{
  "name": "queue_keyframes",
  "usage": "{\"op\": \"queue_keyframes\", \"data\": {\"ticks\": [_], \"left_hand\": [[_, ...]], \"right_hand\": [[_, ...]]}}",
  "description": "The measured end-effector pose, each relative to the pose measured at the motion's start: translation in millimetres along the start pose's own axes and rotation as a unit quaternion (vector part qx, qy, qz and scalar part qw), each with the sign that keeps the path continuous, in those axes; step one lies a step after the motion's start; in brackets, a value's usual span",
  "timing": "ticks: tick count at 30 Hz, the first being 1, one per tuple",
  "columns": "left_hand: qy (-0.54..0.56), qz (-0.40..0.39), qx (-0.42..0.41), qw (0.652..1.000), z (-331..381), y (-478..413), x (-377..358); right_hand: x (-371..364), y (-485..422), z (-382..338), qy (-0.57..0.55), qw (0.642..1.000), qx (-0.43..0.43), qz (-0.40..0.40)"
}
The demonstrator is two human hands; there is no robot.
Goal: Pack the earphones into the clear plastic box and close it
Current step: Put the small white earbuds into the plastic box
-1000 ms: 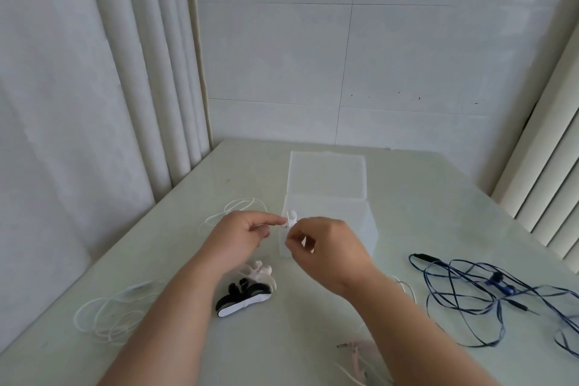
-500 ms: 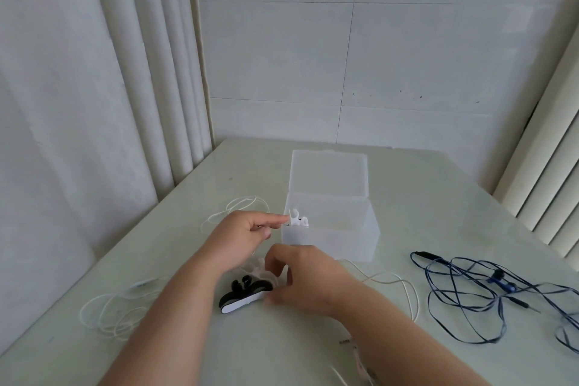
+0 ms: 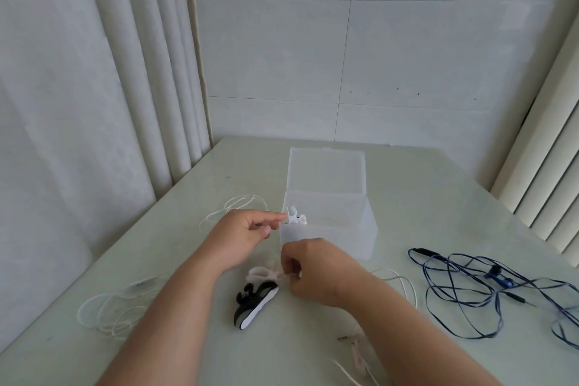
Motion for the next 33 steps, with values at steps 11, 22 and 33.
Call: {"op": "queue_keyframes", "data": {"ticks": [11, 22, 33], "left_hand": [[-0.007, 0.02, 0.01, 1.0, -0.9, -3.5, -2.6], [-0.009, 0.022, 0.004, 1.0, -0.9, -4.4, -2.6], [0.002, 0.02, 0.007, 1.0, -1.5, -1.0, -3.3]], "right_hand": [[56.0, -1.9, 18.8, -0.08, 0.934, -0.21, 0.277], [40.3, -16.1, 18.2, -0.035, 0.972, -0.152, 0.177], [25.6, 5.2, -2.2, -0.073, 0.984, 0.028, 0.159]]}}
Point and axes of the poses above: each hand's wrist, its own y-axis away from the middle knuckle, its own x-axis out of the back of the hand, z = x × y, the point moved 2 cm from there along -y, towards the middle knuckle, and after that the axes turned 2 degrees about -x, right-handed, at the moved point
